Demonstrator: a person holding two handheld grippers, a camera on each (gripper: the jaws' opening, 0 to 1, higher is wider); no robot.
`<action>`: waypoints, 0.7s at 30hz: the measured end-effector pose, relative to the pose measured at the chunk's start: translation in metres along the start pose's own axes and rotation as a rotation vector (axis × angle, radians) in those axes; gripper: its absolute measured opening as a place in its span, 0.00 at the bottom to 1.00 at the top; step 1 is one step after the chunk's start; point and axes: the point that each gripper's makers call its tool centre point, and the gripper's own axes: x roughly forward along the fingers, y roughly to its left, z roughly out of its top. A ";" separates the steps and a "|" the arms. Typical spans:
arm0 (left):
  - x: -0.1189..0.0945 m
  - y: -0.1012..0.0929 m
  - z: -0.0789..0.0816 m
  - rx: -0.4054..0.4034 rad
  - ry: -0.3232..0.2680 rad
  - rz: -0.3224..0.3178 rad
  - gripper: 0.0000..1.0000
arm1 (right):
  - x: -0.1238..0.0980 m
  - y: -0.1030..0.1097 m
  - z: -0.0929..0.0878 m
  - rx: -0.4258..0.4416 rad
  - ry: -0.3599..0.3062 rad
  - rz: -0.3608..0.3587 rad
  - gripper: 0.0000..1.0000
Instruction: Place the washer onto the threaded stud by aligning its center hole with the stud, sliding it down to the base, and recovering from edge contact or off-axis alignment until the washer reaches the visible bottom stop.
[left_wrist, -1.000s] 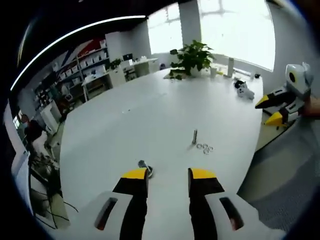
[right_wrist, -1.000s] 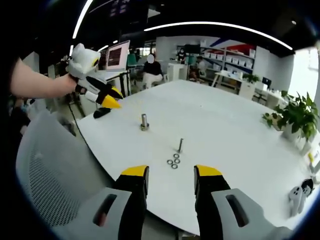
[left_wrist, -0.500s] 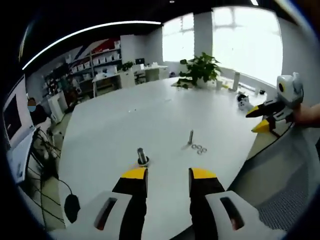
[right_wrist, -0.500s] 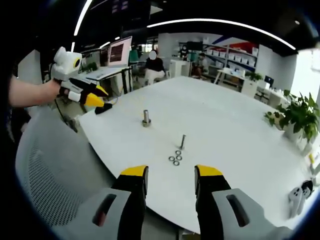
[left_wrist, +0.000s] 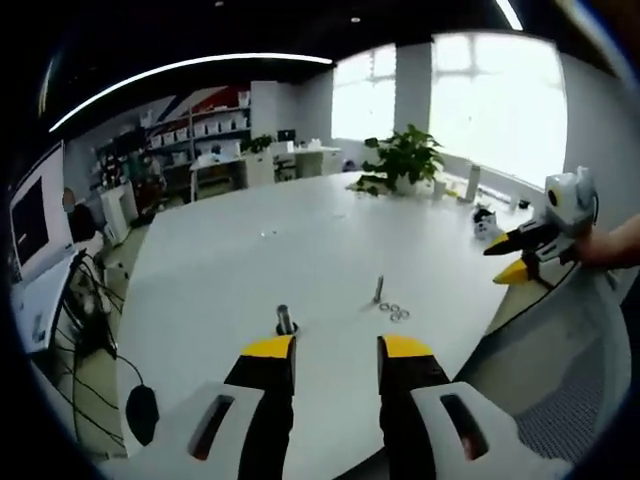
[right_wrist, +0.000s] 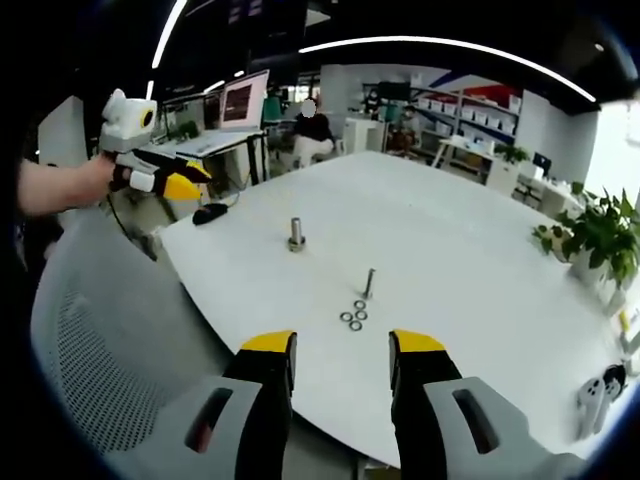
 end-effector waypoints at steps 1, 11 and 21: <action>-0.001 -0.001 -0.001 -0.003 0.001 0.000 0.31 | 0.000 0.000 0.000 -0.001 0.003 0.001 0.39; -0.004 -0.004 0.001 -0.002 -0.034 0.003 0.30 | 0.003 0.002 -0.004 -0.032 0.040 0.001 0.39; -0.005 -0.009 0.001 0.042 -0.037 -0.006 0.29 | 0.007 0.004 0.001 -0.082 0.074 0.017 0.39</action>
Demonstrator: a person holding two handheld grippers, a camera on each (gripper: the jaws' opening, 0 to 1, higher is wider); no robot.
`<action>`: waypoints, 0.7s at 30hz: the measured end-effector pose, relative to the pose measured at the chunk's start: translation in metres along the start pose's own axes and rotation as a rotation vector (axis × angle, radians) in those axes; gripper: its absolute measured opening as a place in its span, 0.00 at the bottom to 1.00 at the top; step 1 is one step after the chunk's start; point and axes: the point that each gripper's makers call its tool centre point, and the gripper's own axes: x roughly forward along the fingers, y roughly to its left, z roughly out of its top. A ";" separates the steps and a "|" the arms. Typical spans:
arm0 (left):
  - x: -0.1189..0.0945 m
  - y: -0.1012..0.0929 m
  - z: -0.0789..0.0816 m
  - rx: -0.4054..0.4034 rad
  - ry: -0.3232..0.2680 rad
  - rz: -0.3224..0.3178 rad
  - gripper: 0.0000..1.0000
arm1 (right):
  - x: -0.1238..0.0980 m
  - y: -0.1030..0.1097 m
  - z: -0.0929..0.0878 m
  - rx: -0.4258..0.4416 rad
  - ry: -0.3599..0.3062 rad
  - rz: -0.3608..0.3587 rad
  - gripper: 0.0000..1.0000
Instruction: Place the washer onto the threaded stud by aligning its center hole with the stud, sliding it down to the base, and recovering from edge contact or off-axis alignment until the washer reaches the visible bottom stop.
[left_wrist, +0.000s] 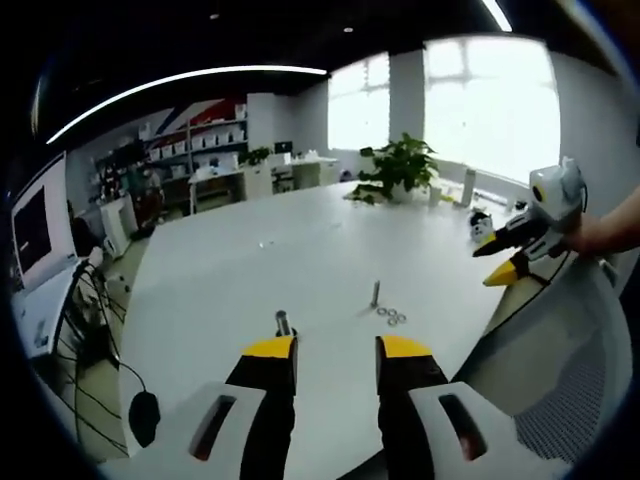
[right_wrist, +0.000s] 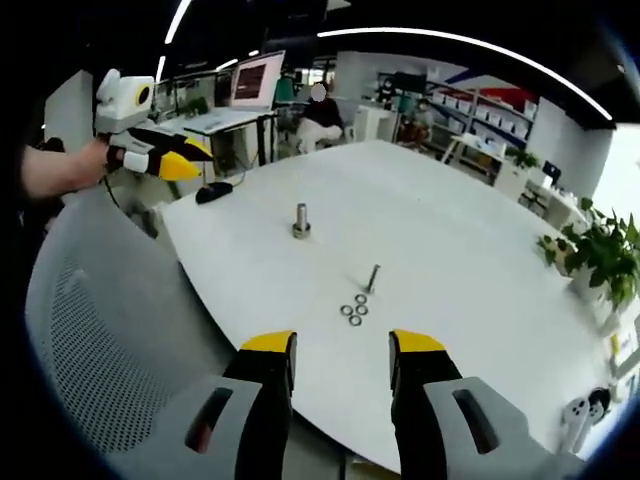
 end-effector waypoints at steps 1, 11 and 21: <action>0.000 0.000 0.000 0.003 -0.002 -0.002 0.29 | 0.001 0.000 0.001 0.003 0.000 0.008 0.38; 0.002 -0.005 -0.002 0.040 0.013 -0.015 0.29 | 0.032 -0.020 0.004 0.068 0.019 0.018 0.38; 0.005 -0.008 -0.007 0.040 0.038 -0.039 0.29 | 0.062 -0.026 0.011 0.124 0.041 0.034 0.37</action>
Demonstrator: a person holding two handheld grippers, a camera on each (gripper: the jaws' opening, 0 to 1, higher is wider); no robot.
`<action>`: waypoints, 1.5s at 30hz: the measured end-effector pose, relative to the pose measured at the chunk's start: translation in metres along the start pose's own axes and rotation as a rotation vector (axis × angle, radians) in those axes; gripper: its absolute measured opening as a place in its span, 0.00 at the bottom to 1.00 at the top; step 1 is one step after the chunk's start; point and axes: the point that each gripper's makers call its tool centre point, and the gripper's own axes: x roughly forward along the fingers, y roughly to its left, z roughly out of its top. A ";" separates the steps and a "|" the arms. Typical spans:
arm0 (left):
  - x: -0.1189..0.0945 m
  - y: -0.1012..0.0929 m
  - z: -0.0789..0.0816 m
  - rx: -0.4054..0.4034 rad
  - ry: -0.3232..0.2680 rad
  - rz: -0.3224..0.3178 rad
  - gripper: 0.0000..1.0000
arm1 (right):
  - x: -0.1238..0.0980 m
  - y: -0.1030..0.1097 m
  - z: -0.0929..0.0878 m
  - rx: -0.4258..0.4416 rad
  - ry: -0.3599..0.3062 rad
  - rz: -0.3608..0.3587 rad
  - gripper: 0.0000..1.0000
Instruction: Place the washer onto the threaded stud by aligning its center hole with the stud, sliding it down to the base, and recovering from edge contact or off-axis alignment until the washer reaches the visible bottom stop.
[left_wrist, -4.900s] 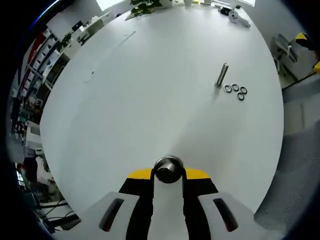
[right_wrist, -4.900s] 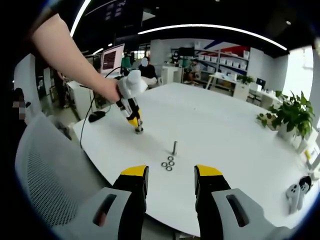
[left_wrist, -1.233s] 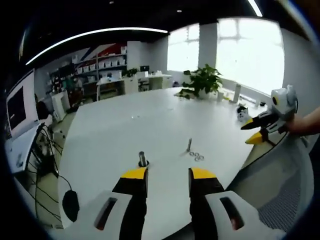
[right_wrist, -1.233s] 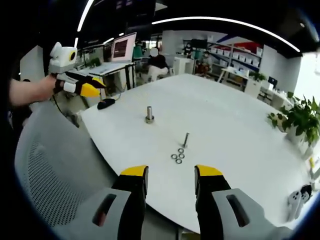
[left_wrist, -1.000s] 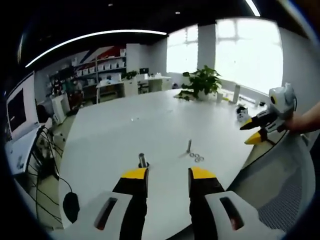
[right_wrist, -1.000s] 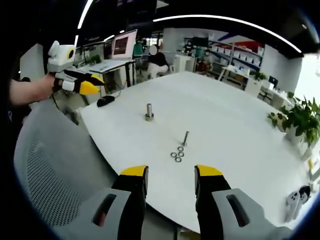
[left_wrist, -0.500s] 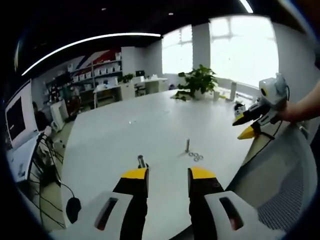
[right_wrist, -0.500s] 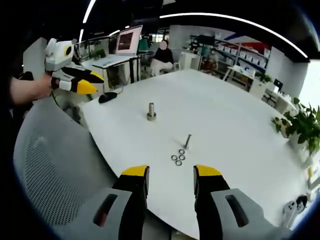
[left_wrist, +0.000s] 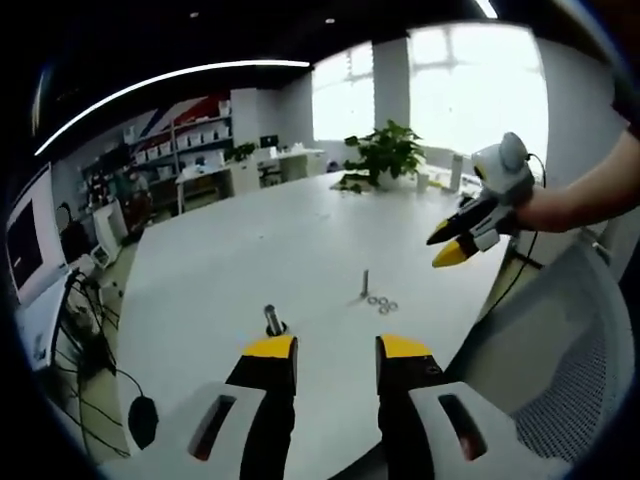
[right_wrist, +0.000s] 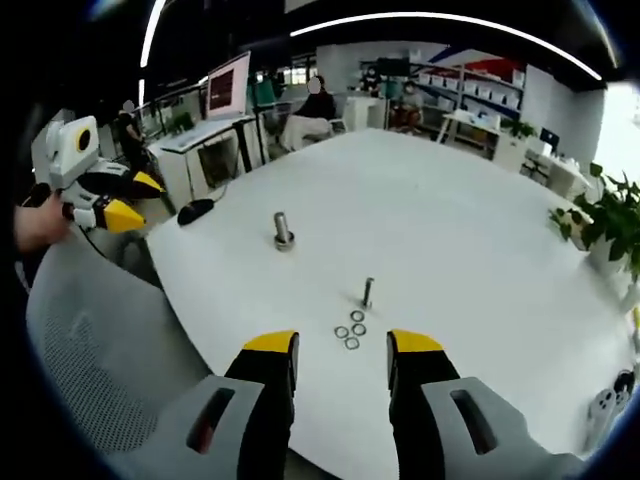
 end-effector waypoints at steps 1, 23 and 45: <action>0.000 0.001 -0.001 0.001 0.002 0.002 0.29 | 0.003 -0.001 0.000 0.000 0.004 0.001 0.37; 0.002 0.000 -0.005 -0.009 0.020 -0.015 0.29 | 0.080 -0.007 -0.023 -0.029 0.170 0.070 0.35; 0.002 0.000 -0.010 -0.013 0.039 -0.018 0.29 | 0.105 -0.012 -0.068 -0.106 0.361 0.135 0.21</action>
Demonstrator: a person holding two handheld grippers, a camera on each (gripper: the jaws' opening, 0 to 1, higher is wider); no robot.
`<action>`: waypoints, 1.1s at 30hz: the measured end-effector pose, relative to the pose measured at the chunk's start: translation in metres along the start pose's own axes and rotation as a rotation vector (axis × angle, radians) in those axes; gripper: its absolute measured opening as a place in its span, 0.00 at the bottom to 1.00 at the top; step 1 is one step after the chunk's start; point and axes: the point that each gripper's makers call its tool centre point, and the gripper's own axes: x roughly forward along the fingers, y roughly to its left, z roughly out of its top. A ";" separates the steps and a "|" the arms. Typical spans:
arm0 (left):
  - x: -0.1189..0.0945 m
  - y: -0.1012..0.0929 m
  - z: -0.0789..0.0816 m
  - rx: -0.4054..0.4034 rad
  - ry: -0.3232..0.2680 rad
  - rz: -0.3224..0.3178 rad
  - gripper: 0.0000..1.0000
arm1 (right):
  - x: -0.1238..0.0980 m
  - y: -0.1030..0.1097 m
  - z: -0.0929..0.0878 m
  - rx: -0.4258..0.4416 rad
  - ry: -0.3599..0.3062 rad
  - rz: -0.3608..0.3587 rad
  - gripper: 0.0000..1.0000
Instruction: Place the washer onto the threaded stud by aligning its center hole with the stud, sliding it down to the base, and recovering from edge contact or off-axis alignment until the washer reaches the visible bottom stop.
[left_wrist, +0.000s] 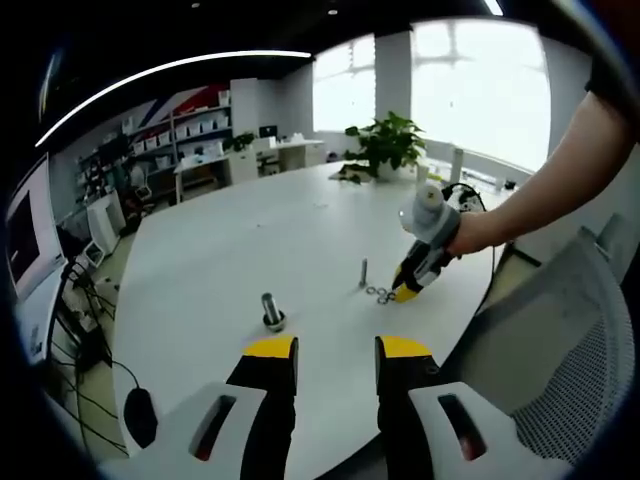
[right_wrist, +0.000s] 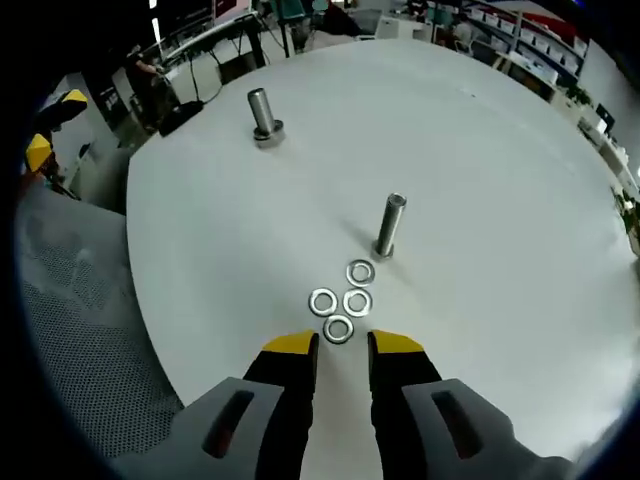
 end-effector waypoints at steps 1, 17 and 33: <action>0.000 -0.001 -0.001 0.006 0.004 0.000 0.29 | 0.000 0.000 0.000 -0.003 0.002 0.002 0.21; 0.001 -0.001 -0.002 0.005 0.007 -0.004 0.29 | 0.003 0.007 0.001 -0.285 0.216 0.057 0.13; 0.000 -0.001 -0.003 0.004 0.012 -0.005 0.28 | 0.006 0.012 0.004 -0.278 0.260 0.051 0.22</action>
